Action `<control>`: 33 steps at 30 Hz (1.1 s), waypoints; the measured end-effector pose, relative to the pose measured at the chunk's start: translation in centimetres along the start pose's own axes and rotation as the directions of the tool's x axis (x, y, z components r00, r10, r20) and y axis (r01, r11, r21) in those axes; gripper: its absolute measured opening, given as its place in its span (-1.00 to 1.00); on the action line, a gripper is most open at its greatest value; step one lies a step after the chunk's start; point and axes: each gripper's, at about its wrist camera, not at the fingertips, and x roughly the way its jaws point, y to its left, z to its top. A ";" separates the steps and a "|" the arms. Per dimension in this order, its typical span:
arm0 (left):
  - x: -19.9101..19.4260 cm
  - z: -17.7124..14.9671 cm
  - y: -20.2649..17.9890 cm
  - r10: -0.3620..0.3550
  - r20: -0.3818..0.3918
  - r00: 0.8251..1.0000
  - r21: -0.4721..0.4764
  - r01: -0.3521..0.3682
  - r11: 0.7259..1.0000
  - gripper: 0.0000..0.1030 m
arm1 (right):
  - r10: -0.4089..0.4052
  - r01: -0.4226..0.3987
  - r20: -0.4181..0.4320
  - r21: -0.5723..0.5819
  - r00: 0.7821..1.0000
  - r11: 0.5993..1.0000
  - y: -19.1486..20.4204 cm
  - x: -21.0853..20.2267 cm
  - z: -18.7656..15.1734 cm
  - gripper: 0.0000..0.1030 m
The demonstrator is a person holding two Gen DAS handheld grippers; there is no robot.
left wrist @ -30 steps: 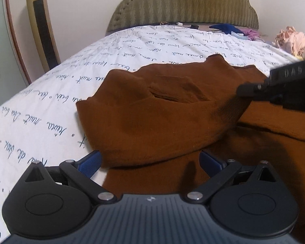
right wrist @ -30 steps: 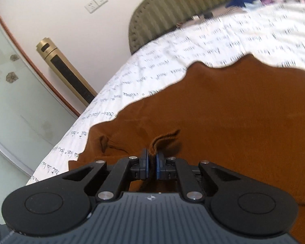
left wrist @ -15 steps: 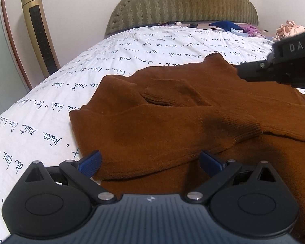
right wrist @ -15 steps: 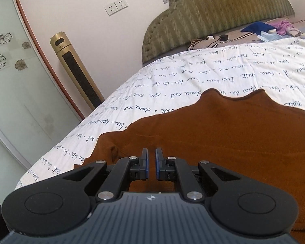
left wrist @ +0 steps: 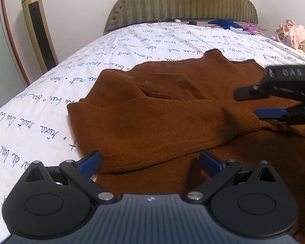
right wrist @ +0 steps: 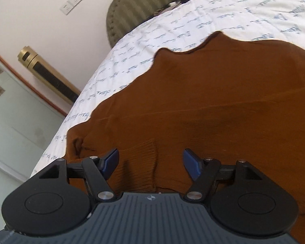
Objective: Fold small clothes
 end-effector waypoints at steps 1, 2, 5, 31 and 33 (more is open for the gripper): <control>0.1 0.0 -0.1 0.000 -0.003 1.000 0.001 0.000 1.000 1.00 | 0.022 -0.022 -0.011 -0.003 1.000 1.000 0.2 0.4 0.1 0.35; 0.1 -0.1 -0.2 -0.001 -0.004 1.000 0.002 0.001 1.000 1.00 | 0.044 -0.044 -0.025 -0.003 0.999 0.999 0.4 0.8 0.2 0.33; 0.1 -0.1 -0.3 -0.001 -0.003 1.000 0.009 0.001 1.000 1.00 | 0.058 -0.059 -0.052 -0.021 0.997 0.998 1.2 2.2 0.3 -0.19; 0.1 0.7 0.5 0.017 0.012 1.000 -0.032 -0.017 0.999 1.00 | 0.047 0.007 0.233 -0.227 0.971 0.974 7.8 -4.4 8.8 -0.77; 0.0 0.6 0.5 0.016 0.012 1.000 -0.025 -0.015 1.000 1.00 | 0.035 0.019 0.260 -0.204 0.965 0.979 6.8 -5.3 9.4 -0.77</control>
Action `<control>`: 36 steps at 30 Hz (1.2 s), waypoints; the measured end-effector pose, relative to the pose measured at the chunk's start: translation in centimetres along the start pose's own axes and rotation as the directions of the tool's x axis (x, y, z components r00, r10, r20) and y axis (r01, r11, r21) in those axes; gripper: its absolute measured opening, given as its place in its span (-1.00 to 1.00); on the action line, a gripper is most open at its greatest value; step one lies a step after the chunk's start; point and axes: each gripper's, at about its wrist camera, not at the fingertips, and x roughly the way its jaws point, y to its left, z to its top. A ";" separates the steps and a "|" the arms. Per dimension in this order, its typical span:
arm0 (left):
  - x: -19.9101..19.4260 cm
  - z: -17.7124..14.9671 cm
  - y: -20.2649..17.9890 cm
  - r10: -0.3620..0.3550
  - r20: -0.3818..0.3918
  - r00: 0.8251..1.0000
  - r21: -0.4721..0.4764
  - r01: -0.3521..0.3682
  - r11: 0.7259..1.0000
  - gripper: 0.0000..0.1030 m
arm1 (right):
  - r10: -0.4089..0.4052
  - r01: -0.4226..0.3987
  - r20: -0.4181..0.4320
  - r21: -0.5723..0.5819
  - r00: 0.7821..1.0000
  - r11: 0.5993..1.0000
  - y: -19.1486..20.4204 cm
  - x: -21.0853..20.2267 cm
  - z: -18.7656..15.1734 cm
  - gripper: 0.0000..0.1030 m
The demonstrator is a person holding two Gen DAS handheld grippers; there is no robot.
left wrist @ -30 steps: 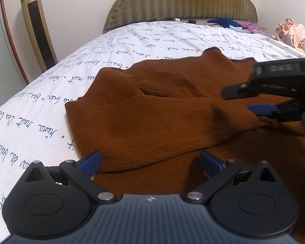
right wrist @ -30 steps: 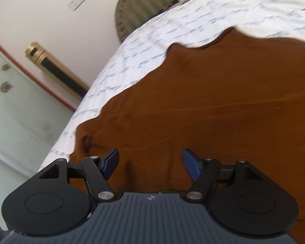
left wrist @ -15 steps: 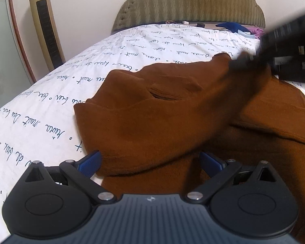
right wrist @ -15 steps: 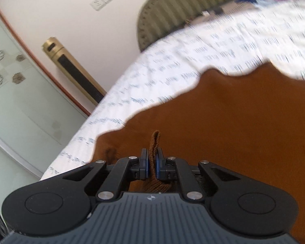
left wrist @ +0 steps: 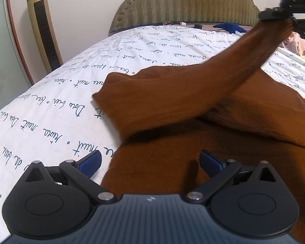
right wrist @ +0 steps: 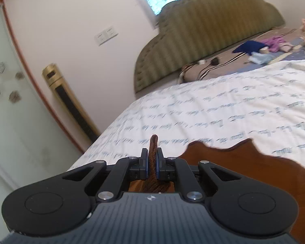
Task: Fold small clothes
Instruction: 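Lift the sleeve with the right gripper and lay it down along the folded side, then open the right gripper and withdraw it from the sweater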
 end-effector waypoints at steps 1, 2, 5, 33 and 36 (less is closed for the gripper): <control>0.0 0.0 -0.1 -0.001 0.000 1.000 0.004 0.001 1.000 1.00 | -0.010 0.010 0.012 0.009 1.000 1.000 -0.7 -0.5 0.1 -0.77; -0.1 0.0 -0.1 -0.002 0.000 1.000 0.006 0.002 1.000 1.00 | -0.025 0.025 0.024 0.016 0.999 1.000 -1.3 -0.9 0.1 -0.77; -0.1 0.0 -0.1 -0.007 -0.002 1.000 0.004 0.007 1.000 1.00 | -0.073 0.071 0.047 0.047 0.996 0.996 -3.5 -1.7 0.1 -0.77; -0.4 -0.2 -1.9 -0.042 -0.018 0.999 0.038 0.043 0.998 1.00 | -0.265 0.249 0.012 0.306 0.964 0.919 -17.3 -6.1 -5.6 -0.77; -0.4 -0.2 -1.9 -0.044 -0.019 0.999 0.037 0.044 0.998 1.00 | -0.266 0.251 0.005 0.317 0.964 0.915 -17.7 -5.9 -6.1 -0.77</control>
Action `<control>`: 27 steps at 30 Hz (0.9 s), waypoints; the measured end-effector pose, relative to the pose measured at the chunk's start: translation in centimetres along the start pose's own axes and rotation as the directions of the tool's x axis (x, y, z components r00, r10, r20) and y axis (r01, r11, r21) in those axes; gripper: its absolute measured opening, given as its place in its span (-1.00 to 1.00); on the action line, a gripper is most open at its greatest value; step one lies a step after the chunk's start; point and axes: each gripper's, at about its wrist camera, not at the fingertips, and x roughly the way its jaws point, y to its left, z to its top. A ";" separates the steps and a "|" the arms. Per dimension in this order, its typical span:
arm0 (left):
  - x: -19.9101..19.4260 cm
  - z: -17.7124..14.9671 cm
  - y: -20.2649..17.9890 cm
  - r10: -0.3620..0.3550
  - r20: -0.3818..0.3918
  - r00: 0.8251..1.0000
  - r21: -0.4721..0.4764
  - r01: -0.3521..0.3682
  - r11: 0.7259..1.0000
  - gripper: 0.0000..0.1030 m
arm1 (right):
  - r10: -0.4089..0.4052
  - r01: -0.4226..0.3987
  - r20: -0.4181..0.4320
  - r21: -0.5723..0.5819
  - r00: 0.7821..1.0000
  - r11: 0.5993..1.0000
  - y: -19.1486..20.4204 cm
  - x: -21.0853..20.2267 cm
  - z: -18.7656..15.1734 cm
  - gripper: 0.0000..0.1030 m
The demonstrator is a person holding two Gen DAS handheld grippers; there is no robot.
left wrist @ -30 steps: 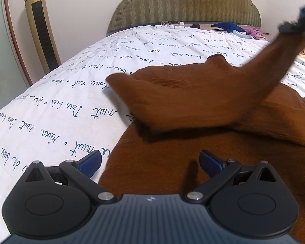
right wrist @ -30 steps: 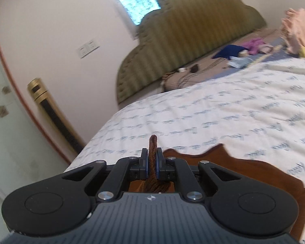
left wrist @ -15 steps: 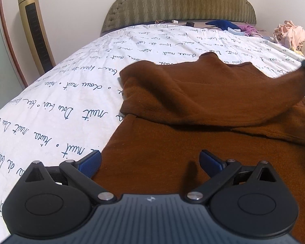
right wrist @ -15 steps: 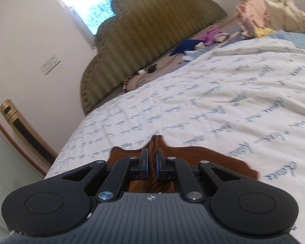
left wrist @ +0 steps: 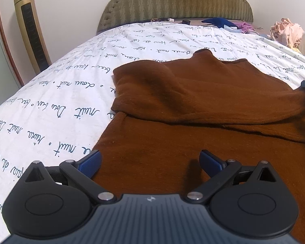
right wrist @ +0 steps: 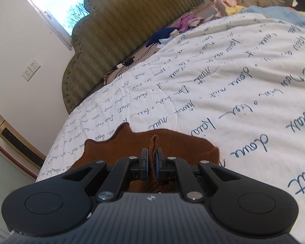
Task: Fold small clothes
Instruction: 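Open the right gripper and withdraw it from the sweater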
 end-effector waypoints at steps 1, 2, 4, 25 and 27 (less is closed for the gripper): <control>0.0 0.0 0.0 0.000 0.000 1.000 -0.001 0.000 1.000 1.00 | -0.001 0.001 -0.003 0.003 1.000 1.000 -0.1 0.1 -0.1 -0.77; 0.0 0.1 0.0 0.000 0.001 1.000 -0.001 0.000 1.000 1.00 | -0.004 0.004 -0.004 0.006 1.000 1.000 -0.2 0.2 -0.2 -0.77; 0.0 0.1 0.0 0.001 0.001 1.000 -0.001 -0.001 1.000 1.00 | -0.005 0.005 -0.007 0.013 1.000 1.000 -0.6 0.2 -0.3 -0.77; 0.0 -0.4 -0.6 -0.007 0.003 1.000 0.015 0.007 1.000 1.00 | -0.073 0.073 -0.019 0.013 0.997 0.997 -2.5 0.4 -1.1 -0.77; 0.0 -0.4 -0.7 -0.008 0.002 1.000 0.016 0.008 1.000 1.00 | -0.099 0.098 -0.012 -0.010 0.995 0.995 -2.3 0.3 -1.1 -0.77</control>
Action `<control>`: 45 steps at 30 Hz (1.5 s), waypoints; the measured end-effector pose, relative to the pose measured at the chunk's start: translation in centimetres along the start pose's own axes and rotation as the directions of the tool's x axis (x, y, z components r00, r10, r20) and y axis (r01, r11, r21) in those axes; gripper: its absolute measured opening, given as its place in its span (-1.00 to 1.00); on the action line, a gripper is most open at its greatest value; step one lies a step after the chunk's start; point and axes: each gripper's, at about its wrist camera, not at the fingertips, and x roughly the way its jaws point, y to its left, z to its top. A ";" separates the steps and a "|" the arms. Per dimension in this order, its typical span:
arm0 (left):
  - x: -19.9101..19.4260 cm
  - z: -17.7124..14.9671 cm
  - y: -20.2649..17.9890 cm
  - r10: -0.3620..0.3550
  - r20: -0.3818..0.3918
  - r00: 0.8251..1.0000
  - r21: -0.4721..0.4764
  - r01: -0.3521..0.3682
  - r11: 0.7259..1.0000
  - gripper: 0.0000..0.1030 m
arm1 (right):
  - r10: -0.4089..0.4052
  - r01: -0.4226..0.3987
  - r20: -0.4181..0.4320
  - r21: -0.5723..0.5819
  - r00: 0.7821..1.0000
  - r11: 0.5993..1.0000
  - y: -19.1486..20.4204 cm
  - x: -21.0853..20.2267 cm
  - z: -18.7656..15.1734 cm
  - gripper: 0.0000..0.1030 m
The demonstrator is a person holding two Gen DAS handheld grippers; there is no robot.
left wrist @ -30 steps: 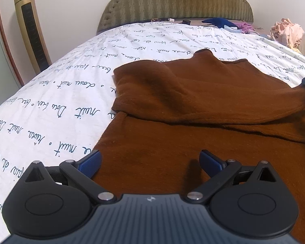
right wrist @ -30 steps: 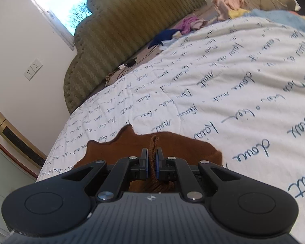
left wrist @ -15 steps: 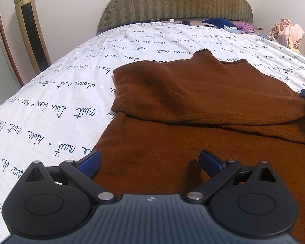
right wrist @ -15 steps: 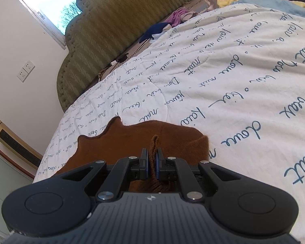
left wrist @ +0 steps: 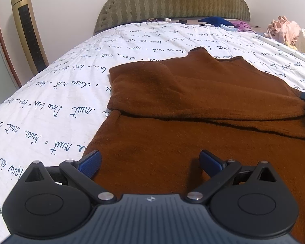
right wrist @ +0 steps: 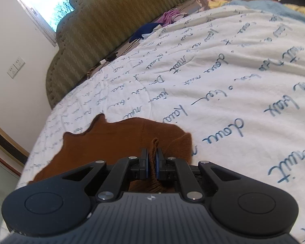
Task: Fold small clothes
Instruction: 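Open the right gripper and withdraw it from the sweater, then move both open grippers to the sweater hem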
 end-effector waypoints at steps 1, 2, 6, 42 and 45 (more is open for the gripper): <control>0.0 0.0 0.0 -0.001 0.000 1.000 0.000 0.001 1.000 1.00 | -0.010 0.010 0.004 -0.009 1.000 1.000 0.0 -0.1 0.0 -0.77; 0.0 0.0 0.0 -0.001 0.001 1.000 0.001 0.001 1.000 1.00 | -0.015 0.015 0.005 -0.012 1.000 1.000 0.0 -0.1 0.0 -0.77; 0.0 -0.1 0.0 0.000 0.003 1.000 0.000 0.000 1.000 1.00 | -0.035 0.035 -0.006 -0.029 0.999 0.999 -0.1 -0.1 0.0 -0.77; -0.6 -2.4 -0.1 -0.039 -0.001 0.999 0.001 0.039 0.999 1.00 | 0.058 -0.079 -0.094 -0.244 0.994 0.967 0.3 -10.6 -7.6 0.61; -0.9 -2.9 -0.1 -0.041 0.000 0.999 0.004 0.041 0.999 1.00 | 0.063 -0.087 -0.105 -0.232 0.992 0.969 0.1 -11.2 -8.6 0.70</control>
